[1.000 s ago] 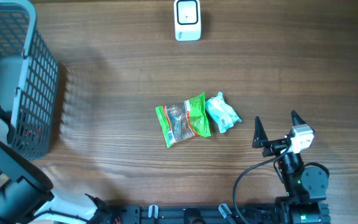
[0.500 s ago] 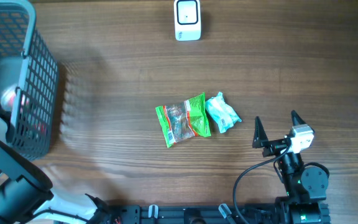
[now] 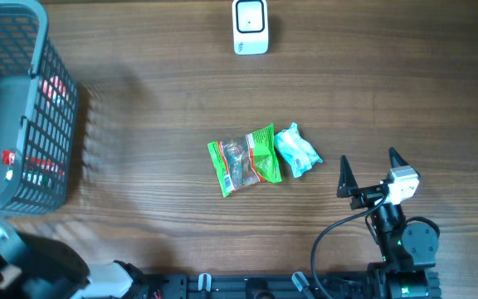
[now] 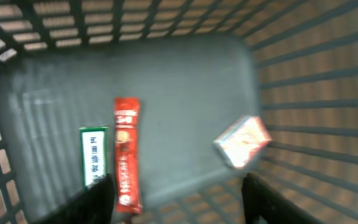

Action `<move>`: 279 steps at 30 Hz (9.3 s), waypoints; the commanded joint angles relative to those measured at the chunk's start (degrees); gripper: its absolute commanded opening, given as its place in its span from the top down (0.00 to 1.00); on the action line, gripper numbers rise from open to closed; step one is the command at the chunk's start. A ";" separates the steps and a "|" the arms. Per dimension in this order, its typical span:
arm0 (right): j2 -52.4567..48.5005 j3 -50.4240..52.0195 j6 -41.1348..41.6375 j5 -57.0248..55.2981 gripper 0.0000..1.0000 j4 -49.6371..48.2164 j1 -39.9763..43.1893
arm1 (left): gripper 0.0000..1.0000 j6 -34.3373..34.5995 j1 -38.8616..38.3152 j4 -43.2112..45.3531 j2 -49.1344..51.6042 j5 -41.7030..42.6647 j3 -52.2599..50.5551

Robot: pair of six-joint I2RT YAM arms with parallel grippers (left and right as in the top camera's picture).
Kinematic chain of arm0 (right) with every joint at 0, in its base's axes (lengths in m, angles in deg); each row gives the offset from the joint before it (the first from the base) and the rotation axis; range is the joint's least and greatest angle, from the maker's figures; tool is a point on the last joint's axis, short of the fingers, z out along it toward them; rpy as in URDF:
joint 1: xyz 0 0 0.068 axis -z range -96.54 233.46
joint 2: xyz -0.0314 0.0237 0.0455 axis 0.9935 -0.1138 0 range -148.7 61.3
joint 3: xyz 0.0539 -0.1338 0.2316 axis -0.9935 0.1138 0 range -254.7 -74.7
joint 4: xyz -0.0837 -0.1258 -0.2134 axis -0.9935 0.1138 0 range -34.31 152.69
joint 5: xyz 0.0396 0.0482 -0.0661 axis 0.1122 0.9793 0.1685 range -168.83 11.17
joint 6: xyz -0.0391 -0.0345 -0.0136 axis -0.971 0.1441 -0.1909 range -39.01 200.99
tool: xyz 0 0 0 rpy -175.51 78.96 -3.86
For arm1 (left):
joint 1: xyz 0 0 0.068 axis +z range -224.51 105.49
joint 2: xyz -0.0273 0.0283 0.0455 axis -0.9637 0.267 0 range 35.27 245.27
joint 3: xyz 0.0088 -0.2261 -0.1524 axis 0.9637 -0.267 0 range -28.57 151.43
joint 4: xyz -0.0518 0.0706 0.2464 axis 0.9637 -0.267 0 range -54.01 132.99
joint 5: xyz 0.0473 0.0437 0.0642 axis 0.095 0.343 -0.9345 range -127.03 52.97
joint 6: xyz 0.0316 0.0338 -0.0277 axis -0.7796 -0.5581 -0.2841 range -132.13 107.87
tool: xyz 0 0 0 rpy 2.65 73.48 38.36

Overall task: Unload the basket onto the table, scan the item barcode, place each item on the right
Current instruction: 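Reach the left gripper back into the basket toward the remaining items, then grasp the green box and red Nescafe stick with the left gripper, then lower the green box and red stick onto the table with the left gripper, then reach the left gripper into the basket and grasp the red box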

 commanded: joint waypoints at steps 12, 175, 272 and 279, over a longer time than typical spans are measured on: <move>0.31 0.07 -0.31 -0.59 0.00 -0.35 0.28 | 0.00 -4.11 -0.20 -3.06 10.69 1.49 -5.86; -0.13 0.07 -0.33 -0.59 0.00 -0.35 0.28 | 0.72 0.59 -60.54 10.58 -2.56 -3.50 -43.74; -0.13 0.07 -0.33 -0.59 0.00 -0.35 0.28 | 0.05 -31.41 -9.84 3.10 35.04 12.07 16.28; -0.13 0.07 -0.33 -0.59 0.00 -0.35 0.28 | 0.28 -31.41 -9.81 3.28 39.71 12.02 16.28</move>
